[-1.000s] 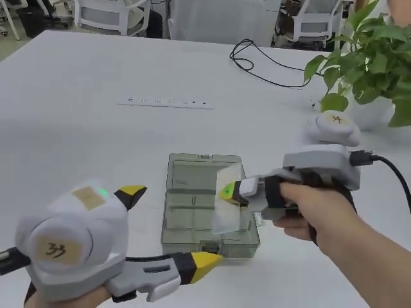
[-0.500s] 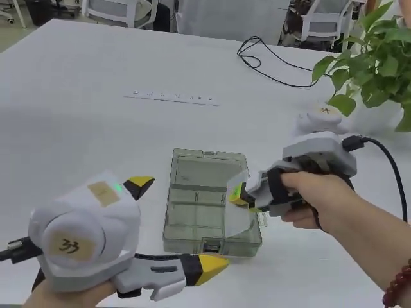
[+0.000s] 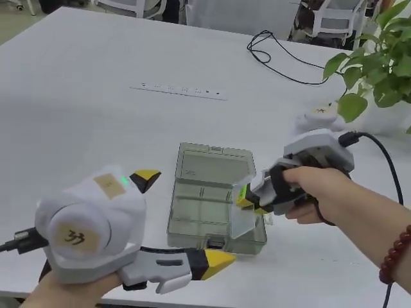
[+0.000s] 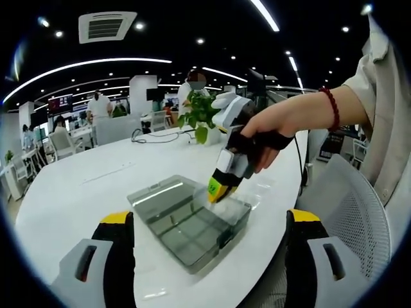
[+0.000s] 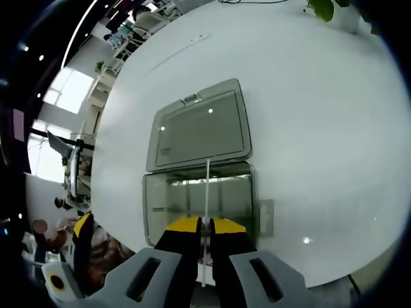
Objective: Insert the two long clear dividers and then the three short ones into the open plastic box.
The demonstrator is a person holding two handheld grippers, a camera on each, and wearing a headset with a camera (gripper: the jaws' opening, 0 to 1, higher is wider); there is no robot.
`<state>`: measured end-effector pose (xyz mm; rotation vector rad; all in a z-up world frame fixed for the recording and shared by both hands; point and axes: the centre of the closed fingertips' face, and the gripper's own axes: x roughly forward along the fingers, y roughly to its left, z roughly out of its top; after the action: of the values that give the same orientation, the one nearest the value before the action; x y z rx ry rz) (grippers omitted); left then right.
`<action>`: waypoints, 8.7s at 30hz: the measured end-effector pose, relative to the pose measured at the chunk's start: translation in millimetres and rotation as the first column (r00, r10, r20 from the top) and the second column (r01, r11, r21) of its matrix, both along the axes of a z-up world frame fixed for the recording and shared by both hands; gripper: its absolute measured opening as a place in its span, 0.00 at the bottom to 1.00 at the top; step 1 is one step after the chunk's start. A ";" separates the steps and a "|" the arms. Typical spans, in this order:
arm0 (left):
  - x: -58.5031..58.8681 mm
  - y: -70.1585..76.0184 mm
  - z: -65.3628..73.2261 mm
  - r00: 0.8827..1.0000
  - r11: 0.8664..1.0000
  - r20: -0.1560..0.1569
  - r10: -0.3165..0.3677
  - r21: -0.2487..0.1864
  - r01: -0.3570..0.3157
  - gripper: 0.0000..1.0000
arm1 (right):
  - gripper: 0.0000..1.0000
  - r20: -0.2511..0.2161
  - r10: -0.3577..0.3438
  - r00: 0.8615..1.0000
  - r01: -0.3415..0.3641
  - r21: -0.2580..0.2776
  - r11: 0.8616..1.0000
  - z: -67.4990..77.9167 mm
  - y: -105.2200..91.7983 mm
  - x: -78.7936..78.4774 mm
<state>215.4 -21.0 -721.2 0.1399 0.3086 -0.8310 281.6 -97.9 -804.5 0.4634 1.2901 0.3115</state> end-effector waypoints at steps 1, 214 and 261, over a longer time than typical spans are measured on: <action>0.1 0.6 -0.1 1.000 1.000 0.000 0.001 0.001 -0.001 1.00 | 0.06 -0.004 -0.002 1.000 0.002 0.005 1.000 -0.2 2.5 -2.7; 33.9 103.5 -123.1 0.792 0.876 -0.422 0.441 0.395 -0.277 0.37 | 0.70 0.710 0.400 0.579 -0.375 -0.203 0.905 50.3 -26.0 -46.4; 32.9 109.8 -102.6 0.737 0.870 -0.466 0.490 0.320 -0.376 0.30 | 0.56 0.698 0.311 0.646 -0.336 -0.105 0.936 53.6 2.3 -41.0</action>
<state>248.2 88.8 -823.8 0.0187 0.9277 -0.3439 240.6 -95.7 -750.9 0.0948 0.5873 0.7421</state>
